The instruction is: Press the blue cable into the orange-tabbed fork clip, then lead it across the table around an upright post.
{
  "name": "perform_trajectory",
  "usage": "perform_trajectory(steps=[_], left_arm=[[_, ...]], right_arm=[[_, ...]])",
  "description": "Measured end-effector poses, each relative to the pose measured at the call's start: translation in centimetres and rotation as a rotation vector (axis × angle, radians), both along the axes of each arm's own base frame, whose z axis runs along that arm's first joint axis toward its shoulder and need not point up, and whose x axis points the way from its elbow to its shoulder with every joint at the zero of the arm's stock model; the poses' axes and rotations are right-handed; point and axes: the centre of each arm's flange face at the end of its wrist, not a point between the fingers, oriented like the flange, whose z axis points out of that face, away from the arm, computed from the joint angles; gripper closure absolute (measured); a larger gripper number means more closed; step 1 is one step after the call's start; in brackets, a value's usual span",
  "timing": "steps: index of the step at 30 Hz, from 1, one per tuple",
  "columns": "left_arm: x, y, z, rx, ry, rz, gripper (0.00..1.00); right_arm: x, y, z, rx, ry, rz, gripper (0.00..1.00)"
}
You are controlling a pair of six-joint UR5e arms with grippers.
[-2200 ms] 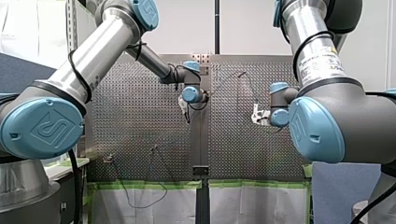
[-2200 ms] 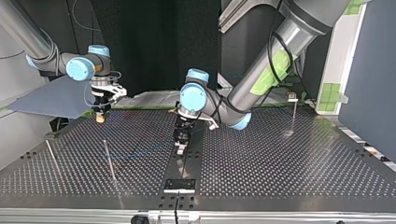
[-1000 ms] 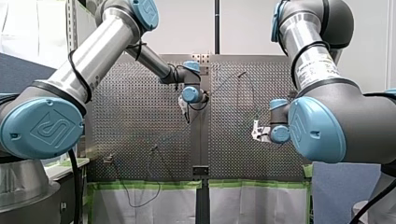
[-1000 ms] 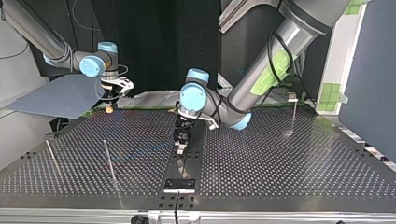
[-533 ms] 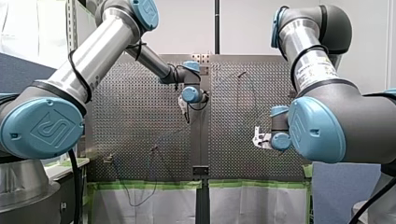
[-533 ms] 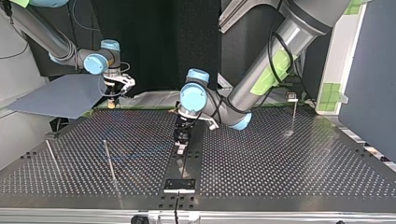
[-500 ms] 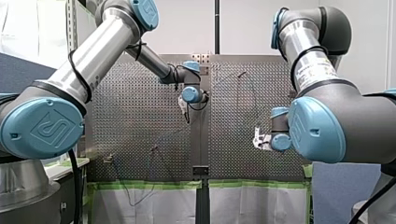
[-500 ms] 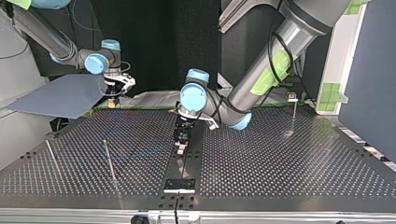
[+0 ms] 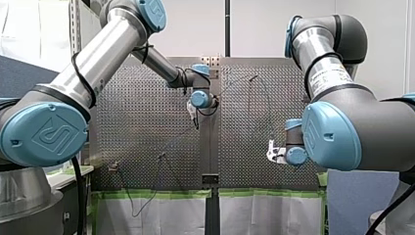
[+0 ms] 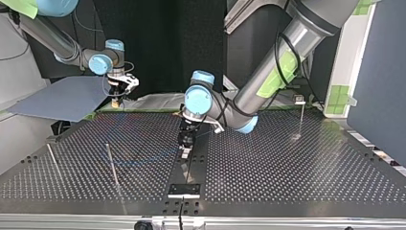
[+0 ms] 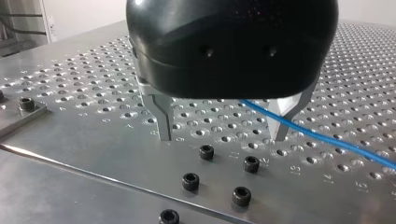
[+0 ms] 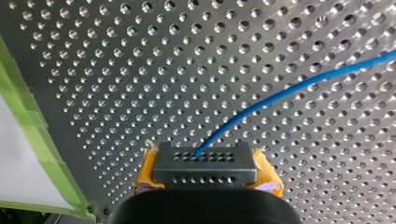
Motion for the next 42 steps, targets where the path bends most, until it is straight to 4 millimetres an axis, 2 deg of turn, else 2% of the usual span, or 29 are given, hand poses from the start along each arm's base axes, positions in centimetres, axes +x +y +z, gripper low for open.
perform_trajectory(steps=[7,23,31,38,42], left_arm=[[-0.1,0.0,0.0,0.001,0.002,-0.001,0.01],[0.0,0.0,0.0,0.001,0.002,0.000,0.01],[-0.1,-0.1,0.0,0.001,0.002,-0.002,0.01],[-0.1,-0.2,0.0,0.001,0.002,-0.003,0.01],[-0.1,-0.2,0.0,0.001,0.002,-0.003,0.01]], right_arm=[[-0.3,0.3,-2.5,0.016,0.002,-0.003,1.00],[-0.5,0.9,-5.7,0.032,0.002,-0.017,1.00],[-1.9,0.7,-7.9,0.047,0.001,-0.047,1.00],[-3.0,0.2,-8.6,0.047,-0.002,-0.068,1.00],[-3.5,-0.3,-9.6,0.055,-0.003,-0.077,1.00]])
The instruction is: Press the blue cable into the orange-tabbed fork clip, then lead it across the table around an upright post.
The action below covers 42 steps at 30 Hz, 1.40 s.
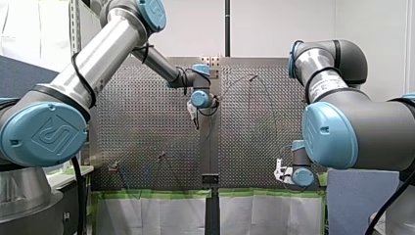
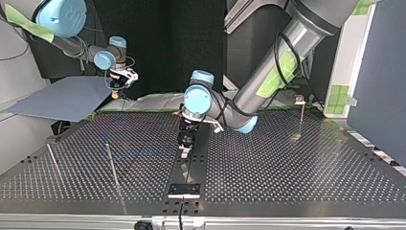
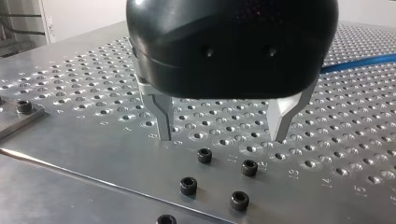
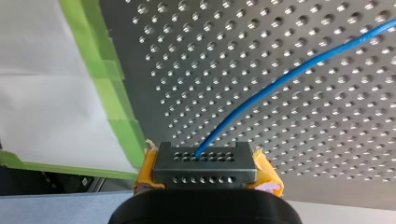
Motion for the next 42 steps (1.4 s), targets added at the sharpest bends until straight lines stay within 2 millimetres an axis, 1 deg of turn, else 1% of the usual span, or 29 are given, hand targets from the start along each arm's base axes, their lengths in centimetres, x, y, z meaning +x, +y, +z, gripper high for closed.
perform_trajectory(steps=[6,17,20,24,27,34,42], left_arm=[[0.0,0.0,0.0,0.000,0.000,0.000,0.01],[-0.2,-0.1,-0.1,0.004,0.007,-0.003,0.01],[-0.4,-0.3,-0.1,0.006,0.010,-0.005,0.01],[-0.6,-0.4,-0.2,0.008,0.014,-0.009,0.01],[-0.7,-0.5,-0.2,0.009,0.016,-0.011,0.01],[-0.9,-0.5,-0.4,0.018,0.033,-0.011,0.01],[-1.4,-0.2,-0.8,0.042,0.077,-0.001,0.01]], right_arm=[[-0.4,-0.6,-1.6,0.014,0.001,-0.008,1.00],[-1.4,-2.1,-1.9,-0.008,-0.007,-0.029,1.00],[-1.5,-2.3,-2.6,-0.001,-0.006,-0.030,1.00],[-1.8,-2.6,-4.2,0.028,0.003,-0.040,1.00],[-2.0,-3.0,-4.7,0.034,0.006,-0.047,1.00],[-2.8,-4.2,-4.6,0.004,-0.003,-0.061,1.00],[-3.2,-4.8,-4.5,-0.014,-0.007,-0.065,1.00]])
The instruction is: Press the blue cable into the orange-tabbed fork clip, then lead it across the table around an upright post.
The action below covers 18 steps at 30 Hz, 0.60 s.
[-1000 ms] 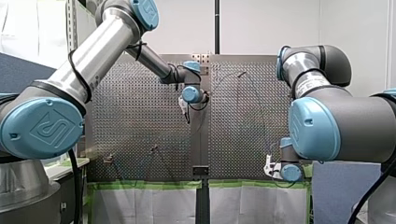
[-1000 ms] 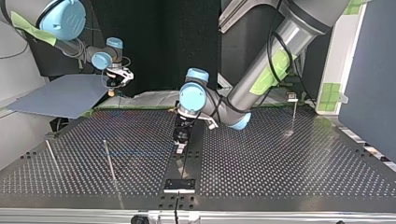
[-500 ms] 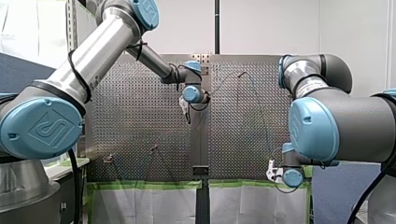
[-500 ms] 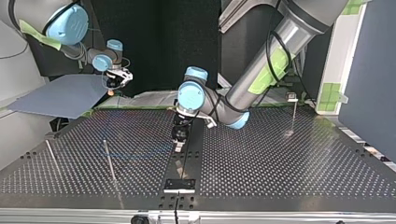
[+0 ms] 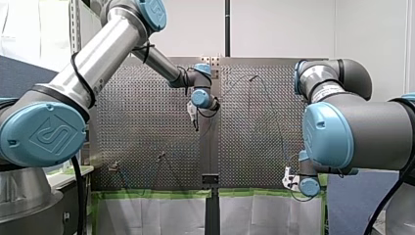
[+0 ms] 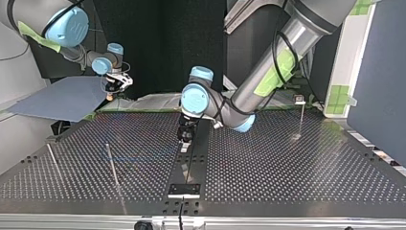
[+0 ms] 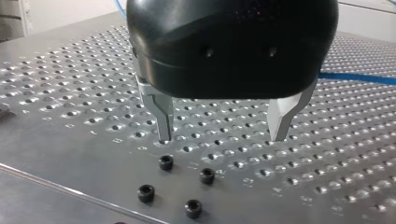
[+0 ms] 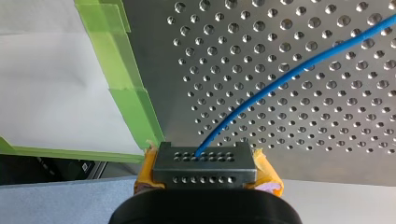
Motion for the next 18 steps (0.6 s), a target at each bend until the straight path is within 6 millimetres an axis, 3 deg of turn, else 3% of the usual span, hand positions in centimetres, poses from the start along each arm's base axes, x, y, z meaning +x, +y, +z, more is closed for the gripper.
perform_trajectory(steps=[12,18], left_arm=[[-2.1,-0.4,-1.1,-0.006,0.137,-0.032,0.01],[-2.6,-0.9,-1.3,-0.059,0.184,-0.080,0.01]], right_arm=[[-0.4,-0.4,-2.5,0.038,0.011,-0.010,1.00],[-0.5,-0.3,-2.7,0.047,0.013,-0.012,1.00]])
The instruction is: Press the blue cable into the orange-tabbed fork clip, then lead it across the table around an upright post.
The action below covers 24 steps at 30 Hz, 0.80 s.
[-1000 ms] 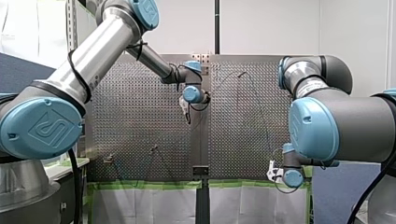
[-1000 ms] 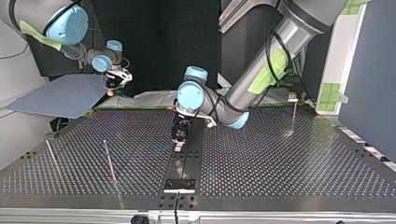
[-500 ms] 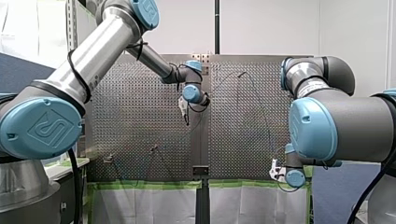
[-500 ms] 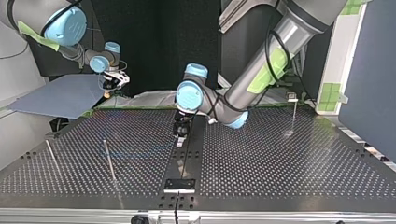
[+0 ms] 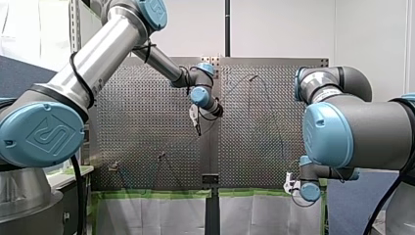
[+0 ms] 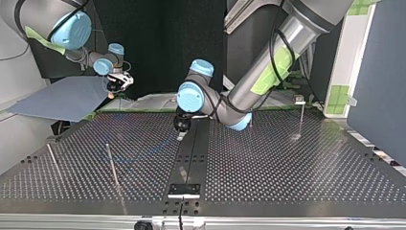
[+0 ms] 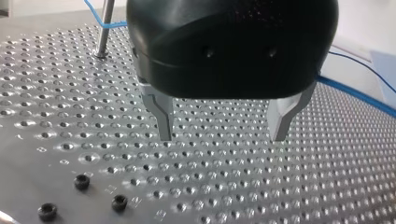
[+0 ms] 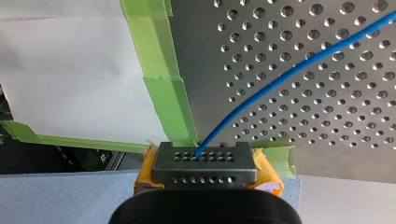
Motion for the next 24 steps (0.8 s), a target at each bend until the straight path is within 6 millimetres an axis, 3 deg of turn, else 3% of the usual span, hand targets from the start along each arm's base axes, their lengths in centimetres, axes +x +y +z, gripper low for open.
perform_trajectory(steps=[24], left_arm=[[-0.22,-0.05,0.36,-0.045,0.024,-0.004,0.01]], right_arm=[[-0.11,-0.01,-0.04,0.003,-0.002,0.002,1.00]])
